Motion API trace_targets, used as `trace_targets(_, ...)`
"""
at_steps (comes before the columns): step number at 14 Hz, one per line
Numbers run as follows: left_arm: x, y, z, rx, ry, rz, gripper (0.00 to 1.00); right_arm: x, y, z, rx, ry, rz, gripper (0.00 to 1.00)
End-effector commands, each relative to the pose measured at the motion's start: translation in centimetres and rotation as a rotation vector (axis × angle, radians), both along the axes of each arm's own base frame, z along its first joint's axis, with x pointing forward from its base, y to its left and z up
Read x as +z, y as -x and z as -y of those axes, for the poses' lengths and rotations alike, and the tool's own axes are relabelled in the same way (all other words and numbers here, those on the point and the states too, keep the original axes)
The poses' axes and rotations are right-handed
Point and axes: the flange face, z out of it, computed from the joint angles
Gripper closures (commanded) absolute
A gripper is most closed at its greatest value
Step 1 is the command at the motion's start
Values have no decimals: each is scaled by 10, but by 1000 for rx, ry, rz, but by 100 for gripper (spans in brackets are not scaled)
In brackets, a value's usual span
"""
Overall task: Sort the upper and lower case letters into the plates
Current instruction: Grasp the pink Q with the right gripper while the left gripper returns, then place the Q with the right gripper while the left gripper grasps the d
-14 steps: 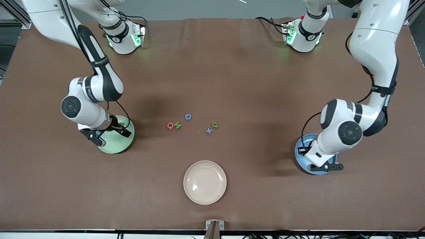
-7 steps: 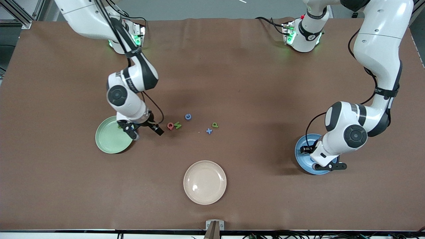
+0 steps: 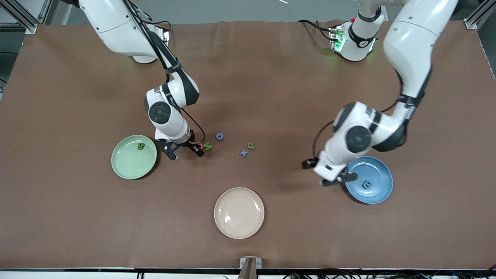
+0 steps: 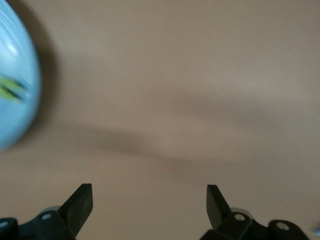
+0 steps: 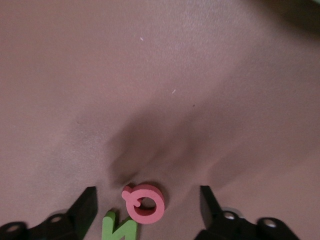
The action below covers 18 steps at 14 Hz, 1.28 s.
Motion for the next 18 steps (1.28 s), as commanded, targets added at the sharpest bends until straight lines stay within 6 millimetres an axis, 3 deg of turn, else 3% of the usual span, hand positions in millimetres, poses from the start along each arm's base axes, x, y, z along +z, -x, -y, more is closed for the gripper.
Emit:
trace_targets(1,-2,27,50,103,-16,1,0,-1,1,-3,-17,1,-1,21)
trace_targets(5,-23,66,119,264,18,8,0,-5,6,-9,-3,5,-9,40)
trace_targets(7,-31,78,141,353,41,13,0,-10,7,-10,-1,8,-14,46)
trace_targets(10,-36,91,157,419,7,50,1,-15,9,-11,2,11,-20,51)
trace_targets(11,-41,96,163,467,0,51,7,-15,8,-12,3,10,-18,56)
trace_targets(12,-44,99,170,510,-4,54,12,-15,9,-12,3,11,-19,65)
trace_targets(14,-50,97,176,614,-1,46,19,-14,7,-10,0,12,-20,92)
trace_targets(15,-52,98,184,658,7,40,23,-11,4,-9,-2,11,-18,98)
trace_targets(18,-69,102,202,769,-2,37,26,3,-12,1,2,8,0,100)
